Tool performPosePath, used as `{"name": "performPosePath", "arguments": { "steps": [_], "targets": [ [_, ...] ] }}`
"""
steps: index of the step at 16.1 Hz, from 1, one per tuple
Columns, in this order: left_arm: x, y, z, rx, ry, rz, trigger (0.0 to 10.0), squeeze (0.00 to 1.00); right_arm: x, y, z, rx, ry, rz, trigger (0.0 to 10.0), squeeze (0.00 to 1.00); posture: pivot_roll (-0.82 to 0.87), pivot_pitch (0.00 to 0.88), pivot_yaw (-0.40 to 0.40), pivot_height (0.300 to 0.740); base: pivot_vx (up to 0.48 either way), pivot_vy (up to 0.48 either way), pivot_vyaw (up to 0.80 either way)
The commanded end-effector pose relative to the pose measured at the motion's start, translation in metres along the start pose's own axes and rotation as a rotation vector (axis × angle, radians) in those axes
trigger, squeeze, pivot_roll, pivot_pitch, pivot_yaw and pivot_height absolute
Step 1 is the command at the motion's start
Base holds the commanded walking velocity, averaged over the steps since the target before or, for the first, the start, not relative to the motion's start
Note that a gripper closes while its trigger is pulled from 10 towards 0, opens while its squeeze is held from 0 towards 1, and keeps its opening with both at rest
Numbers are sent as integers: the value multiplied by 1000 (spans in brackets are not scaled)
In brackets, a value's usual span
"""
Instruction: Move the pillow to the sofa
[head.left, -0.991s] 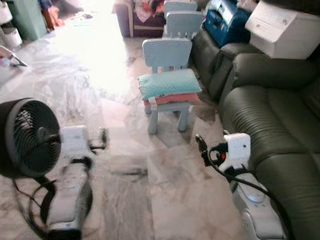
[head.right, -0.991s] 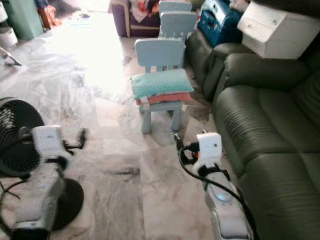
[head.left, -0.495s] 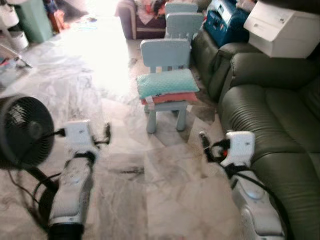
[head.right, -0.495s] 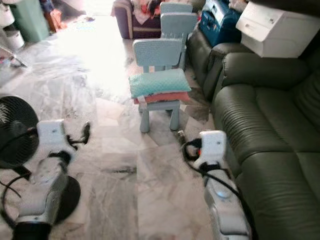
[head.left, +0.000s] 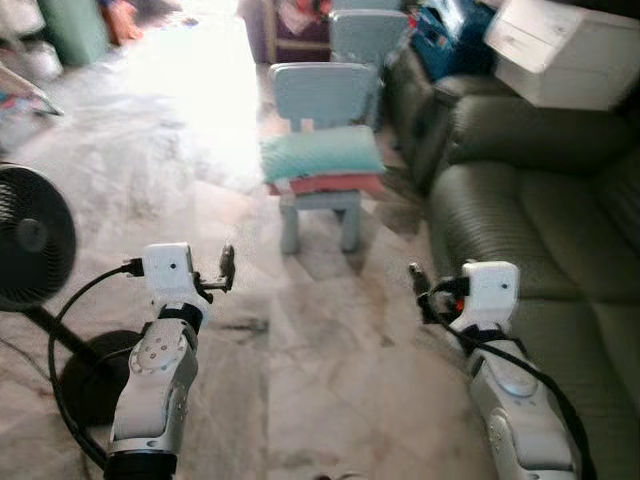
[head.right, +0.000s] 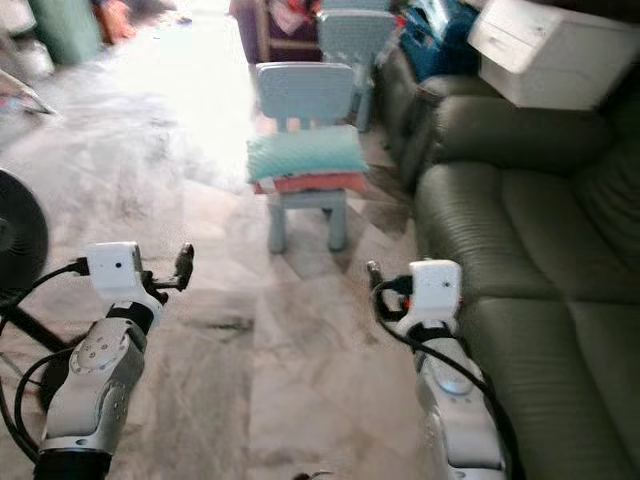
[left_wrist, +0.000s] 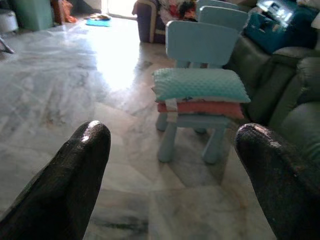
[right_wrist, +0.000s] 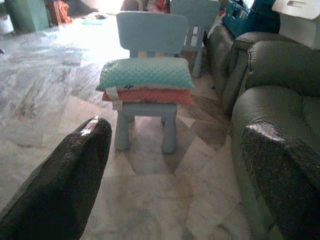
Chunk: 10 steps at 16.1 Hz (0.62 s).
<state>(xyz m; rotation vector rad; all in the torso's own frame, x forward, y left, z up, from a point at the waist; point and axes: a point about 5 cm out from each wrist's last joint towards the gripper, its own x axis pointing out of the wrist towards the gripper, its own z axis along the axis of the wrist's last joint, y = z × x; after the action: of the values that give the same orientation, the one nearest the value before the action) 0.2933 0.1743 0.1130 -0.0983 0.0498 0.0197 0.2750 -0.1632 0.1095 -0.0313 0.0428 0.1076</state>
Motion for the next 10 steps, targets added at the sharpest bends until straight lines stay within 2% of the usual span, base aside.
{"name": "performPosePath", "arguments": {
  "steps": [1,2,6,10],
  "targets": [
    [0,2,3,2,-12,10,10000,0,-1,1,2,-17,-11,8,10000,0,-76,95,-67,740,0,0,0],
    [0,4,2,-9,-12,19,10000,0,-1,1,2,-62,-11,7,10000,0,-77,92,-68,740,0,0,0],
    [-1,4,2,-6,-13,25,10000,0,-2,1,2,-58,-5,31,10000,0,-77,88,-67,740,0,0,0],
    [0,6,0,-45,3,37,10000,0,-3,1,3,-60,-10,40,10000,0,-79,87,-69,740,0,-460,0]
  ]
}}
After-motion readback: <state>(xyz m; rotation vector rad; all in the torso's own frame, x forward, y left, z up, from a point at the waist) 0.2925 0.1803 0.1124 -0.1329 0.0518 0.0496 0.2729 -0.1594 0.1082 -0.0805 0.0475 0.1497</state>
